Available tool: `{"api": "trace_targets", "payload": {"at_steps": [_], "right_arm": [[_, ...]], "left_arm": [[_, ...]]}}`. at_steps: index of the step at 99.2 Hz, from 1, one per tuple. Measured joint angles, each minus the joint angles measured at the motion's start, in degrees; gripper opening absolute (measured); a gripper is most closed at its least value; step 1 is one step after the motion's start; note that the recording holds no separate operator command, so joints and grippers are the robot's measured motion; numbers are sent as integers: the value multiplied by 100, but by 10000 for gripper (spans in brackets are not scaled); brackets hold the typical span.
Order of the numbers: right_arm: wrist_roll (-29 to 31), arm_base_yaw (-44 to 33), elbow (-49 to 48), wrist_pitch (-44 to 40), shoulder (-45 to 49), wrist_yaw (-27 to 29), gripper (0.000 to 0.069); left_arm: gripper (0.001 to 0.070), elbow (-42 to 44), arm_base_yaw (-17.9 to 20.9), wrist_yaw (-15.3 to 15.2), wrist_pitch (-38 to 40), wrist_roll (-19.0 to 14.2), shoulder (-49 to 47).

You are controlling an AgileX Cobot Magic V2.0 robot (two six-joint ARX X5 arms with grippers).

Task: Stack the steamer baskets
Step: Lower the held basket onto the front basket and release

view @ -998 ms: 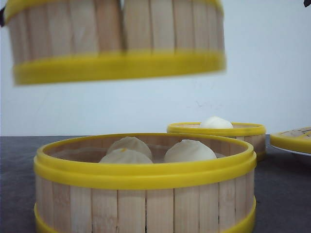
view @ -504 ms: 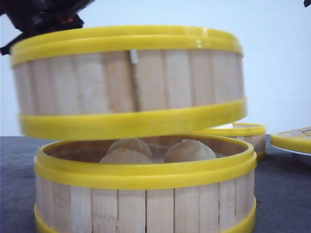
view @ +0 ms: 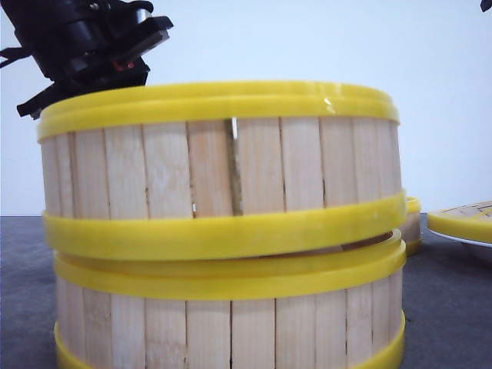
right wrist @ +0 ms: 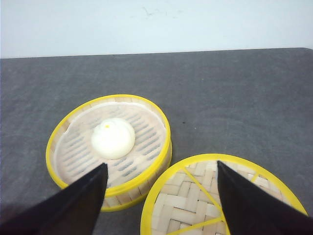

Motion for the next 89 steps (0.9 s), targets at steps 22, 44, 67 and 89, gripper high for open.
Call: {"api": "trace_targets", "payload": {"at_steps": [22, 44, 67, 89], "right_arm": [[2, 0, 0, 0, 0, 0, 437], [2, 4, 0, 0, 0, 0, 437], [2, 4, 0, 0, 0, 0, 437], [2, 4, 0, 0, 0, 0, 437]], "left_arm": [[28, 0, 0, 0, 92, 2, 77], [28, 0, 0, -11, 98, 2, 122], [41, 0, 0, -4, 103, -7, 122], [210, 0, 0, 50, 219, -39, 122]]}}
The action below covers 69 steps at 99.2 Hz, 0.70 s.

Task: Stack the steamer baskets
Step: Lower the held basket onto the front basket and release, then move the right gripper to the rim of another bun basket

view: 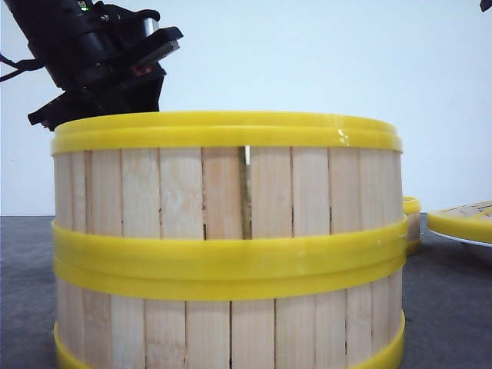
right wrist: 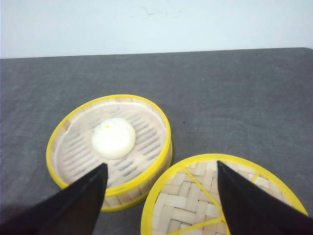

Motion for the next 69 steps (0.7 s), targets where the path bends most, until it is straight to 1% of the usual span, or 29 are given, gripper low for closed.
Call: {"api": "trace_targets", "payload": {"at_steps": [9, 25, 33, 37, 48, 58, 69], "right_arm": [[0, 0, 0, 0, 0, -7, 437], [0, 0, 0, 2, 0, -77, 437], [0, 0, 0, 33, 39, -90, 437], [-2, 0, 0, 70, 92, -94, 437], [-2, 0, 9, 205, 393, -144, 437], [-2, 0, 11, 323, 780, -160, 437], [-2, 0, 201, 323, 1364, -197, 437]], "left_arm": [[227, 0, 0, 2, 46, 0, 0], [232, 0, 13, -9, 323, -42, -37], [237, 0, 59, -153, 442, -50, -243], [248, 0, 85, -258, 568, -61, -437], [295, 0, 192, -393, 1049, -66, -1215], [298, 7, 243, -402, 1386, -68, -1991], [298, 17, 243, -409, 1427, -68, -2693]]}}
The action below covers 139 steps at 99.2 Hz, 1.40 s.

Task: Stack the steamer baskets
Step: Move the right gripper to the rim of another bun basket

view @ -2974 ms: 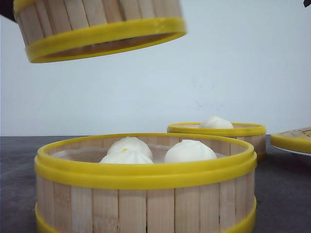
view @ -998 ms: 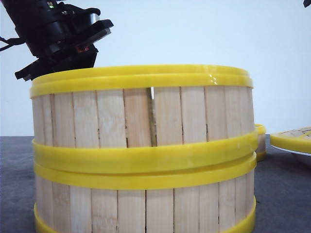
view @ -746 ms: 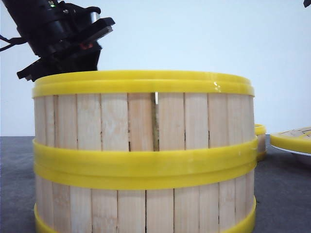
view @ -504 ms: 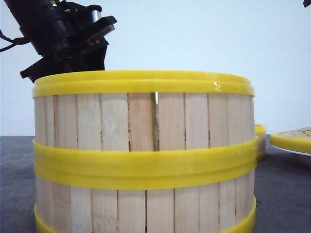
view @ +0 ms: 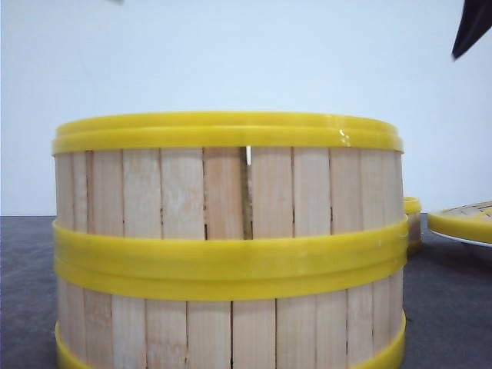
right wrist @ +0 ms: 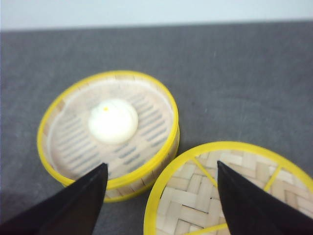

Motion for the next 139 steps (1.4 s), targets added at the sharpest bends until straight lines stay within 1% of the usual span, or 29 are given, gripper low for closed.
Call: {"api": "trace_targets", "payload": {"at_steps": [10, 15, 26, 39, 44, 60, 66, 84, 94, 116, 122, 132, 139], "right_arm": [[-26, 0, 385, 0, 636, 0, 437], [-39, 0, 603, 0, 946, -2, 437], [-44, 0, 1141, 2, 1617, -2, 437], [-44, 0, 1727, -68, 2391, -52, 437], [-44, 0, 1912, -114, 2688, -90, 437], [-44, 0, 2354, -184, 3554, -96, 437], [-44, 0, 2470, -170, 3797, -96, 437], [-44, -28, 2583, 101, 4325, -79, 430], [-26, -52, 2583, 275, 4588, -79, 408], [114, -111, 2583, 476, 4979, -46, 396], [155, -120, 2583, 479, 5031, -2, 373], [177, -122, 2583, 498, 5084, 22, 273], [179, -125, 2583, 527, 5110, 31, 230]], "left_arm": [[298, 0, 0, -74, -289, 0, -470], [298, 0, 0, -131, -531, 0, -632], [298, -31, -2, -133, -1108, 0, -879], [298, -472, -2, -133, -1360, -24, -1281], [298, -713, -2, -133, -1392, -105, -1486], [298, -1340, -2, -133, -1482, -522, -2212], [298, -1384, -2, -133, -1659, -621, -2470], [298, -1377, -2, -131, -1821, -730, -3040], [298, -1377, -2, -129, -1982, -761, -3228], [298, -1377, -2, -129, -2262, -922, -3434], [298, -1377, -2, -129, -2315, -927, -3432], [298, -1377, -2, -129, -2328, -951, -3432], [298, -1377, -2, -131, -2321, -966, -3432]]}}
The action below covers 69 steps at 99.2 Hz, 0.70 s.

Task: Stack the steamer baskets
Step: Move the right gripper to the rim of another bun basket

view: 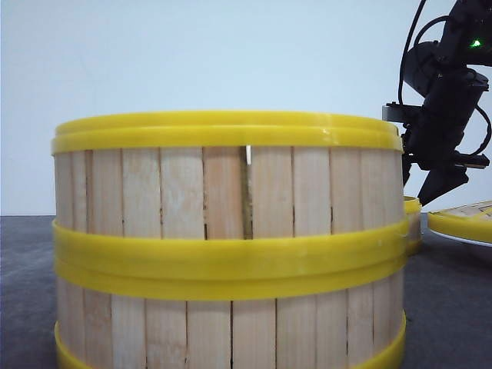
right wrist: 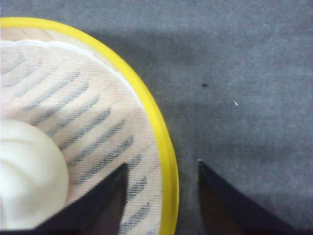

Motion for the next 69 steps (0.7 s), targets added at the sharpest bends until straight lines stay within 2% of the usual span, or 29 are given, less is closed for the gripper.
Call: {"api": "trace_targets", "payload": {"at_steps": [23, 43, 57, 69], "right_arm": [[74, 0, 0, -11, 98, 39, 196], [127, 0, 0, -33, 103, 155, 77], [162, 2, 0, -94, 127, 195, 31], [214, 2, 0, -72, 127, 264, 27]], "left_arm": [[298, 0, 0, -2, 31, -2, 0], [298, 0, 0, -2, 31, -2, 0], [298, 0, 0, -2, 28, -4, 0], [298, 0, 0, -2, 28, -4, 0]]}}
